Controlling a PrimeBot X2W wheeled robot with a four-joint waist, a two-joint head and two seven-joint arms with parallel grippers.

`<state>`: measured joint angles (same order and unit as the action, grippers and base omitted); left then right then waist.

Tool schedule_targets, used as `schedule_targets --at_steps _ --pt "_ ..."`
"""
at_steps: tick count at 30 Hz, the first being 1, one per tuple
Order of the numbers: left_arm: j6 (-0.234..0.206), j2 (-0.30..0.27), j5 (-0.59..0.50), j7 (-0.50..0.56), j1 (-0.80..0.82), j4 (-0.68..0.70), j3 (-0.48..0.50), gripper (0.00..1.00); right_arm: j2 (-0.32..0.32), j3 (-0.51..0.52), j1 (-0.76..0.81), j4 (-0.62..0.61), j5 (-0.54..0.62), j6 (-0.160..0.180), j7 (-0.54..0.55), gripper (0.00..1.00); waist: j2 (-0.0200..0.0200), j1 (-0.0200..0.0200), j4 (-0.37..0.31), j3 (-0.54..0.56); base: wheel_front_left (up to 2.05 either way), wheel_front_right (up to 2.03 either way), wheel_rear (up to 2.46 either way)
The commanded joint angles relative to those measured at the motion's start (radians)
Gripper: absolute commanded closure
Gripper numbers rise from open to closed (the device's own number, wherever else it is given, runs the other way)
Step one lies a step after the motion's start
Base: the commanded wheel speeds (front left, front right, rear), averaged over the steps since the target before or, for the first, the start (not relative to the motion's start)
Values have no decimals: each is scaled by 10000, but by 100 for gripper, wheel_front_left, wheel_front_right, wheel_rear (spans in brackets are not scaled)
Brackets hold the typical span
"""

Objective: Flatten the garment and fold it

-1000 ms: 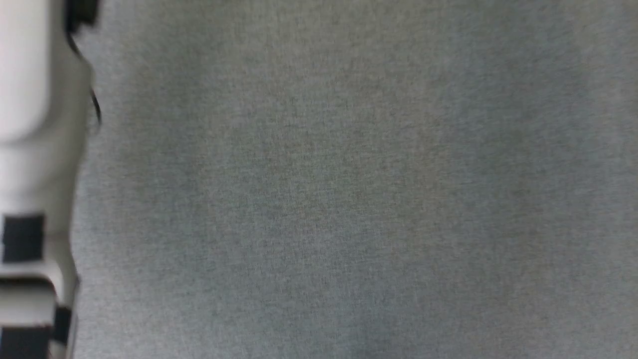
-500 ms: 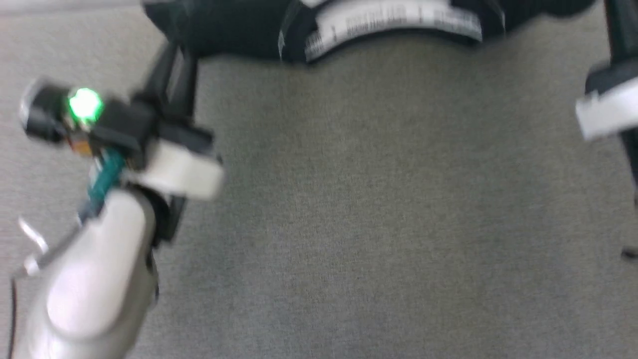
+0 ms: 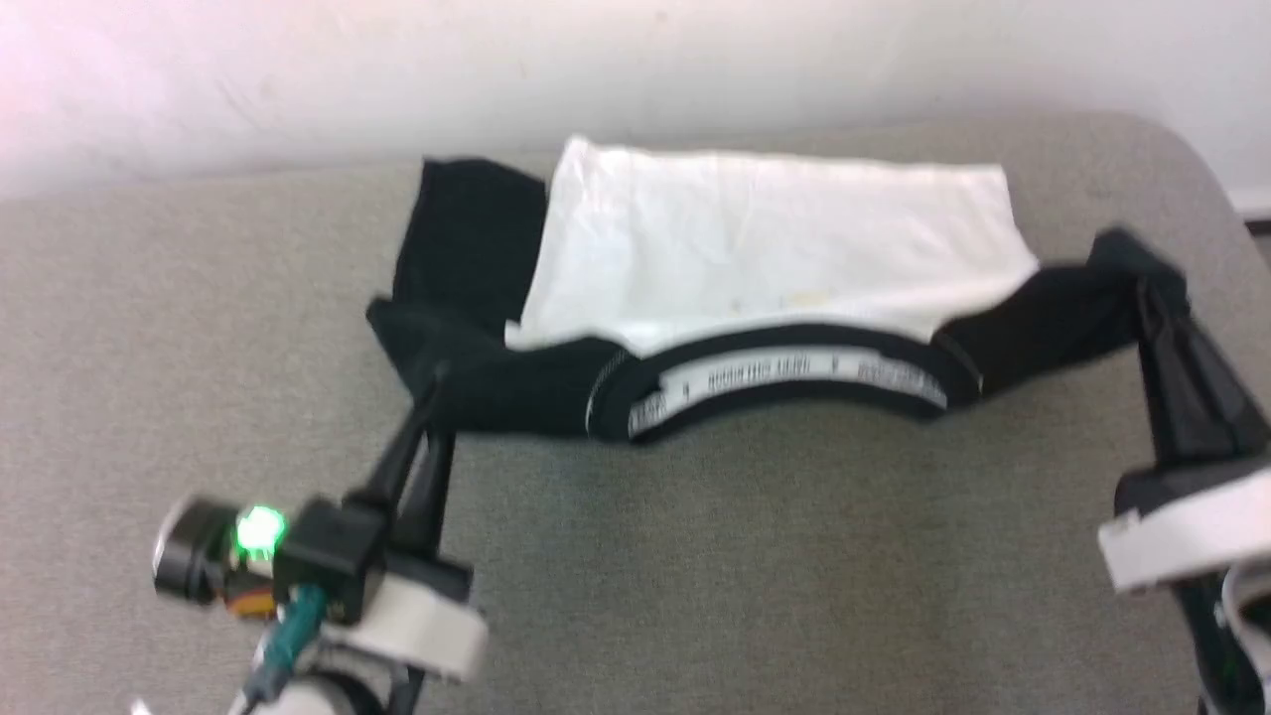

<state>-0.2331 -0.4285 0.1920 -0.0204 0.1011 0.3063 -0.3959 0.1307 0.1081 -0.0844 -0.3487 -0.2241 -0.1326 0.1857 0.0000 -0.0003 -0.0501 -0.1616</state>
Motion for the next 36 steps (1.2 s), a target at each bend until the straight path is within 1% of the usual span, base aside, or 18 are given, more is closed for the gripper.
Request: schedule_targets --at_steps 1,5,6,9,11,14,20,25,31,36 --pt "-225 -80 102 72 -559 188 -10 100 -189 132 470 -225 75 19 41 100 0 3 110 630 0 0 0" --pt "-551 -161 151 326 -1665 546 -133 100 -447 165 1362 -512 181 19 79 100 0 3 28 899 0 0 0" --pt "-551 -161 151 326 -1665 546 -133 100 -447 165 1362 -512 181 19 79 100 0 3 28 899 0 0 0" --pt "-712 -183 194 503 -2342 794 -295 100 -632 346 2072 -728 142 19 103 100 0 3 46 963 0 0 0" --pt "-745 -162 253 602 -2670 851 -442 100 -716 460 2545 -790 83 19 113 100 0 3 66 946 0 0 0" --pt "-648 -235 209 722 -2914 656 -706 100 -766 464 3109 -712 221 19 76 100 0 3 39 844 0 0 0" --pt "-119 -213 355 970 -2783 -161 -1255 100 -793 183 3701 69 424 19 130 100 0 3 -16 551 0 0 0" --pt "491 -240 521 1365 -2470 -1321 -1699 100 -798 3 3811 1216 563 19 159 100 0 3 58 417 0 0 0" --pt "1240 -171 993 1831 -2209 -2577 -2107 100 -656 -434 3915 2548 643 19 546 100 0 3 228 551 0 0 0" --pt "1550 -20 1166 1904 -1927 -3207 -2279 100 -556 -750 3904 3158 547 19 861 100 0 3 321 727 0 0 0"
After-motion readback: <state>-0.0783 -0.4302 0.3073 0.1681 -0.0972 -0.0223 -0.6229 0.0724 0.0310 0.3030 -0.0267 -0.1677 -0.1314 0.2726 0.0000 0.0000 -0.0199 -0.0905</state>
